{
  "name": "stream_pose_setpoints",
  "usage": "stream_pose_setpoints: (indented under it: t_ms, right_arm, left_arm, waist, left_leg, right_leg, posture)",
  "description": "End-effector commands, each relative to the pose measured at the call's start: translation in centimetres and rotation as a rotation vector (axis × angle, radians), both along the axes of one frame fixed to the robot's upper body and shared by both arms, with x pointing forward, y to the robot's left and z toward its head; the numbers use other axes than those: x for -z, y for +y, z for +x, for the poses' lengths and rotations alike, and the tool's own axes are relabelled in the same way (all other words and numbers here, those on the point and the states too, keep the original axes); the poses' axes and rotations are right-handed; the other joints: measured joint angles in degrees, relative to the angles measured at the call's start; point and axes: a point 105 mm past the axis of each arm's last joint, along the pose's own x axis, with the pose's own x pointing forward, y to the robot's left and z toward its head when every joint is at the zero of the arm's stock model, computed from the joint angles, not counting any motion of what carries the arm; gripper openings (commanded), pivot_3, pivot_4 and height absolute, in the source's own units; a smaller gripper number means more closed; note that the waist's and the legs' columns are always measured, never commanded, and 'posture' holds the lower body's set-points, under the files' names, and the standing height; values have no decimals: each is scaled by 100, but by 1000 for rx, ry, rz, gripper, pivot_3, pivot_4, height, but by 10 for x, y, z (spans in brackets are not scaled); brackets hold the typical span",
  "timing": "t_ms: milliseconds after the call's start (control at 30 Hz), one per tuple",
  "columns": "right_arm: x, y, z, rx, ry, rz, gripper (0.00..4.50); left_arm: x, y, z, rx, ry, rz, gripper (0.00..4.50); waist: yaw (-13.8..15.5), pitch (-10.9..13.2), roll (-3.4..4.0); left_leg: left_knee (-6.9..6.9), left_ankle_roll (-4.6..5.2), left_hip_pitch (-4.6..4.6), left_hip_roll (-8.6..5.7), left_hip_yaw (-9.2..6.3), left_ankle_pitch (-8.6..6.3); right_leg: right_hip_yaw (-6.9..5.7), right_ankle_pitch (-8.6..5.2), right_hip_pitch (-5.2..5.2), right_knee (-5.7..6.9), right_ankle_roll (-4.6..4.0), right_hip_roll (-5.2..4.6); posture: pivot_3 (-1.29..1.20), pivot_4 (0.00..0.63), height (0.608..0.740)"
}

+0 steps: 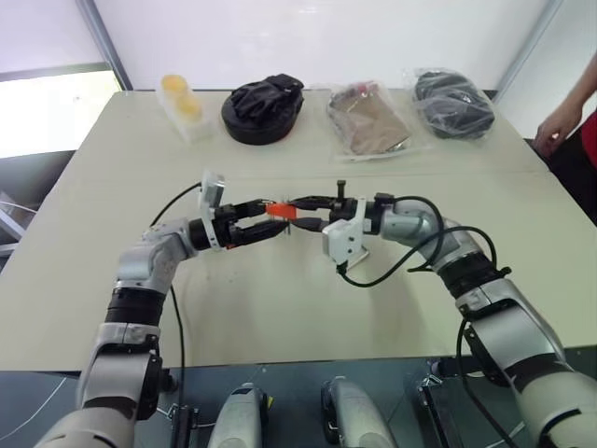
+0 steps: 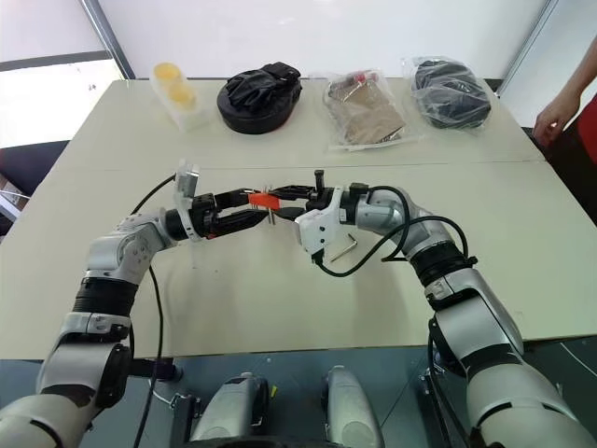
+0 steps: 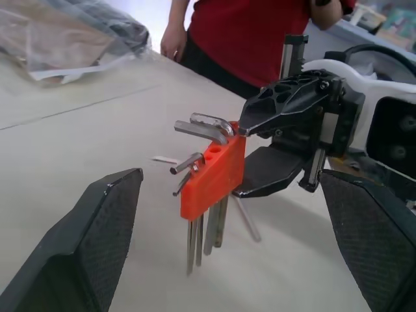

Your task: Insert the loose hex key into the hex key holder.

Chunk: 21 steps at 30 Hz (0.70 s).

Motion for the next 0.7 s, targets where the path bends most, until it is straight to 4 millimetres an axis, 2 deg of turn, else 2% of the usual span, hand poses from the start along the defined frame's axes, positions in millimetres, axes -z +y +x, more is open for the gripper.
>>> stream_pose_setpoints:
  t_ms: [33, 67, 167, 300, 333, 400, 700]
  right_arm:
    - [-20, 1, -2, -19, -71, 39, 1014]
    - [-20, 0, -2, -19, -73, 41, 1014]
    - [-20, 0, -3, -16, -76, 48, 1014]
    - [-21, 1, -4, -18, -79, 57, 1014]
    - [-20, 2, -5, -19, -80, 58, 1014]
    - [-20, 2, -6, -22, -81, 59, 1014]
    - [-12, 3, -14, -43, -73, 46, 1014]
  left_arm:
    - [-11, -6, 4, 33, -43, -11, 4500]
    - [-12, -6, 5, 37, -45, -13, 4500]
    - [-13, -8, 7, 52, -51, -8, 3679]
    - [-13, -9, 9, 60, -58, -5, 1739]
    - [-13, -9, 9, 61, -61, -3, 1090]
    - [-14, -9, 10, 59, -67, -4, 120]
    - [-12, -10, 10, 59, -69, -4, 26]
  waist:
    - [9, 0, 0]
    - [12, 0, 0]
    - [11, 0, 0]
    - [10, 0, 0]
    - [10, 0, 0]
    - [14, 0, 0]
    - [15, 0, 0]
  left_leg:
    - [1, 0, 0, 0, 1, 0]
    - [1, 0, 0, 0, 1, 0]
    - [1, 0, -1, -1, 2, 0]
    - [1, 0, -1, -1, 1, 0]
    - [1, 0, -1, -1, 1, 0]
    - [1, 0, -1, -1, 1, 0]
    - [2, 0, -1, -2, 0, 0]
  right_leg:
    - [0, 0, 0, 1, 0, -1]
    - [0, 0, 0, 0, 0, 0]
    - [1, 0, 0, 0, 0, -1]
    - [1, 0, 0, 0, 0, -1]
    - [1, 0, 0, 0, 0, -1]
    - [0, 0, 0, 0, 0, -2]
    - [1, 0, 0, 0, 0, -2]
  posture:
    - [0, 150, 740]
    - [0, 150, 740]
    - [0, 150, 740]
    - [0, 150, 740]
    - [0, 150, 740]
    - [0, 150, 740]
    - [0, 150, 740]
